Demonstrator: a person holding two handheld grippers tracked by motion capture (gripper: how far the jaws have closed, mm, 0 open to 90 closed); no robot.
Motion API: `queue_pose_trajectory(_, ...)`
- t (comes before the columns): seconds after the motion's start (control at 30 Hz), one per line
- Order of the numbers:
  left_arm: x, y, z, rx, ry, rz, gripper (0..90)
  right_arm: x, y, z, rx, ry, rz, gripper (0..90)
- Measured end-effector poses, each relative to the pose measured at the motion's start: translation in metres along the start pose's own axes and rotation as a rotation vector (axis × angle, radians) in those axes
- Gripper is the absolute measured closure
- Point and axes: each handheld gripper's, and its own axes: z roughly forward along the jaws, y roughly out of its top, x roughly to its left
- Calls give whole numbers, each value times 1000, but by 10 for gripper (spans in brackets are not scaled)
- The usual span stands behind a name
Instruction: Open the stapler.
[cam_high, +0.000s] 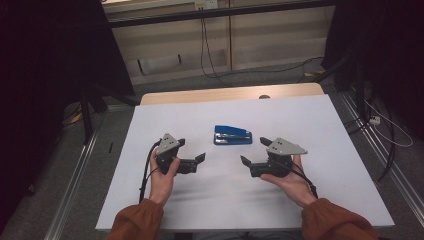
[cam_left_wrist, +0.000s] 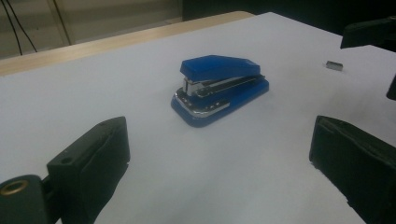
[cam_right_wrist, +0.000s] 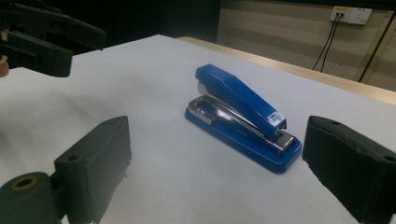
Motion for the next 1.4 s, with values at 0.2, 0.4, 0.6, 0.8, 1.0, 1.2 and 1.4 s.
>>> queue_pose_trajectory(0.2,3,7,13,8,15,20,43,3,5,11,-1,2,4,80)
queue_pose_trajectory(0.4,4,11,23,-2,0,41,44,5,6,22,31,12,1,92)
queue_pose_trajectory(0.6,6,12,38,11,12,61,55,5,10,32,33,14,0,132)
queue_pose_trajectory(0.8,7,13,53,-1,-3,73,71,3,15,42,43,15,-12,180)
queue_pose_trajectory(1.0,13,19,63,20,6,61,74,0,17,53,40,14,-7,213)
queue_pose_trajectory(1.2,24,17,74,45,6,38,61,-2,24,63,47,22,-29,271)
queue_pose_trajectory(1.4,38,25,88,37,67,29,63,-4,25,77,71,32,-10,328)
